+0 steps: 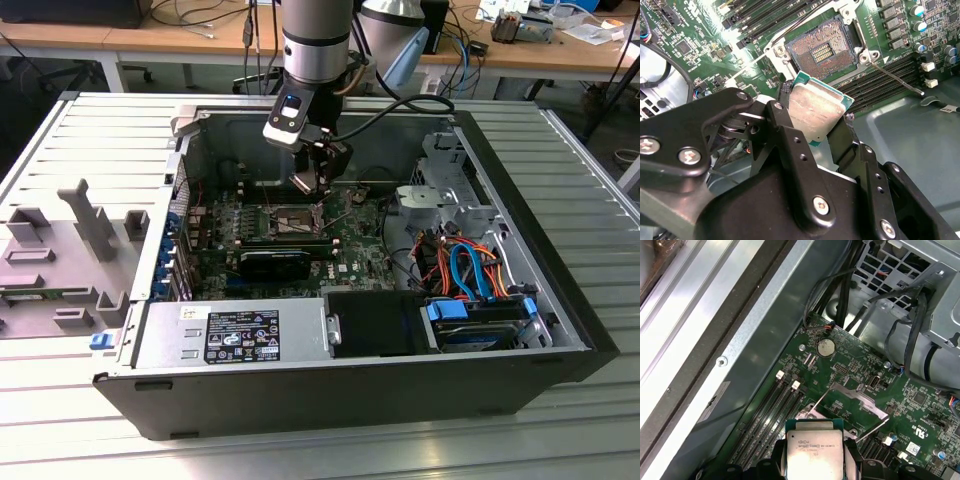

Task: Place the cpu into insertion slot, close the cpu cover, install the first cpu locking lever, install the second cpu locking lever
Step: 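Place the cpu into insertion slot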

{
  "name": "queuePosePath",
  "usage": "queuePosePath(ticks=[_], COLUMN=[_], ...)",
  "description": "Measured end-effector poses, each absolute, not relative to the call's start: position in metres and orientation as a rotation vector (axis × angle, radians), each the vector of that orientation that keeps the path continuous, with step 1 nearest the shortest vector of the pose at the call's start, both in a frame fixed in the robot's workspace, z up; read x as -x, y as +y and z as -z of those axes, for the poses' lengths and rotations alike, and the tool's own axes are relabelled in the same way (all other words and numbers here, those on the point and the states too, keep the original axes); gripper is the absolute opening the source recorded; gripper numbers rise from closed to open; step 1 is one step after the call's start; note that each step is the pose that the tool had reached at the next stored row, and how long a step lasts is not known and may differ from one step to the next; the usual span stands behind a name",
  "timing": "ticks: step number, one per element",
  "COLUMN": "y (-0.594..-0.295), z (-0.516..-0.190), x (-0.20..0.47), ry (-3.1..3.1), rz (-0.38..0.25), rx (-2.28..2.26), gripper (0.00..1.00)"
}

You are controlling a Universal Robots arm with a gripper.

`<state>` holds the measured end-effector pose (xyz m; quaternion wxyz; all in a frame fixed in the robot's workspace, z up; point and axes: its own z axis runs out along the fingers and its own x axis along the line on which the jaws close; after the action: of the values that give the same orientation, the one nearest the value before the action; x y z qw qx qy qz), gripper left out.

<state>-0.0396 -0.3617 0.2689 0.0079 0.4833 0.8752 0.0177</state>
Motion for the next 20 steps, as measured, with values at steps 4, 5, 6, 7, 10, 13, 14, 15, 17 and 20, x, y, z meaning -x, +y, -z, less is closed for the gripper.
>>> queuePosePath(ticks=[4,5,6,7,10,13,14,15,17,20], y=[-0.3617,-0.3617,-0.3617,-0.3617,-0.3617,-0.3617,-0.3617,-0.3617,-0.3617,-0.3617], z=[-0.2689,-0.2689,-0.2689,-0.2689,-0.2689,-0.2688,-0.2688,-0.2688,-0.2687,-0.2687], x=[0.0396,0.0396,0.0396,0.0396,0.0396,0.0396,0.0396,0.0396,0.0396,0.0396], ry=[2.734,2.734,2.733,2.733,2.731,2.729,2.728,2.727,2.724,2.72], rz=[-0.055,-0.055,-0.055,-0.055,-0.055,-0.055,-0.055,-0.055,-0.055,-0.055], rx=[-1.514,-1.514,-1.515,-1.516,-1.52,-1.524,-1.525,-1.527,-1.532,-1.538], gripper=[0.55,0.55,0.55,0.55,0.55,0.55,0.55,0.55,0.55,0.55])
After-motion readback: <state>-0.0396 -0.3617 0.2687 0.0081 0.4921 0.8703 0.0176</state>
